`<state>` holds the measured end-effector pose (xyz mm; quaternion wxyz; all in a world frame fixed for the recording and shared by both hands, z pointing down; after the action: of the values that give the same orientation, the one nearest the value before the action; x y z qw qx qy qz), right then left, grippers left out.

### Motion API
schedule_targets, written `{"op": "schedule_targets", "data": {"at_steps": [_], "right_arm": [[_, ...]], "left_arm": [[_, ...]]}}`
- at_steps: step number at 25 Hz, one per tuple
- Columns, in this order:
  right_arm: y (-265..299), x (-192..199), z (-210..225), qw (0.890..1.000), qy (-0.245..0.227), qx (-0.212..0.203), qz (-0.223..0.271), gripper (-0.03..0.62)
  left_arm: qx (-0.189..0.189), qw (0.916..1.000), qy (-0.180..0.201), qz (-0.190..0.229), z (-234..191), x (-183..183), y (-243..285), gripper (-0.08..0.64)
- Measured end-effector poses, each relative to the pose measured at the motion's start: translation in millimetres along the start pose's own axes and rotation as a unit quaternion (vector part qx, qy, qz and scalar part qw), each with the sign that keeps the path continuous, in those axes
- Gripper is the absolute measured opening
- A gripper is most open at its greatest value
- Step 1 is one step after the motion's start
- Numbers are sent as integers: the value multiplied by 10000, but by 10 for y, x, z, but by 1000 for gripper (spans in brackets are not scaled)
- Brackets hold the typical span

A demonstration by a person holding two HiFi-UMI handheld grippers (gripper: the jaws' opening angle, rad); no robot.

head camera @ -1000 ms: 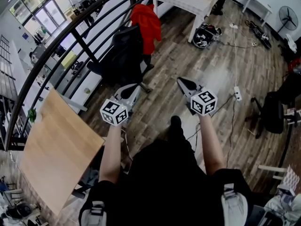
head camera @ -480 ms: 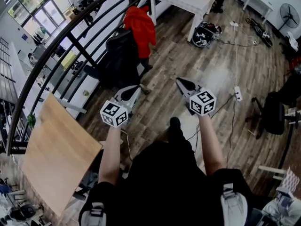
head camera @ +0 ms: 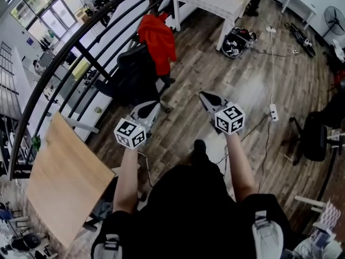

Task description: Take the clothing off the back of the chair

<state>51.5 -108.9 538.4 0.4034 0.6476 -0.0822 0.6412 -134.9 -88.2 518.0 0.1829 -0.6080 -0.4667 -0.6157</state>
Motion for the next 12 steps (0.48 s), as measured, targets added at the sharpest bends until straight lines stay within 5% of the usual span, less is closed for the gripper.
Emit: {"op": "schedule_targets", "data": {"at_steps": [12], "right_arm": [[209, -202, 601, 9995, -123, -269, -113, -2]], "left_arm": [[-292, 9995, -147, 20, -216, -216, 487, 3]]}}
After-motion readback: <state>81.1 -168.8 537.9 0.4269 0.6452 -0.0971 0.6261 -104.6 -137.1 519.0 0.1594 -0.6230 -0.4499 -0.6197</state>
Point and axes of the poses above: the fingertips, and each gripper's own axes: y forward along the fingers, z to its right, x out of its underside, the point moved 1 cm from there along -y, backward along the fingers, and after that the axes turned 13 degrees about -z, right-handed, at the moved point
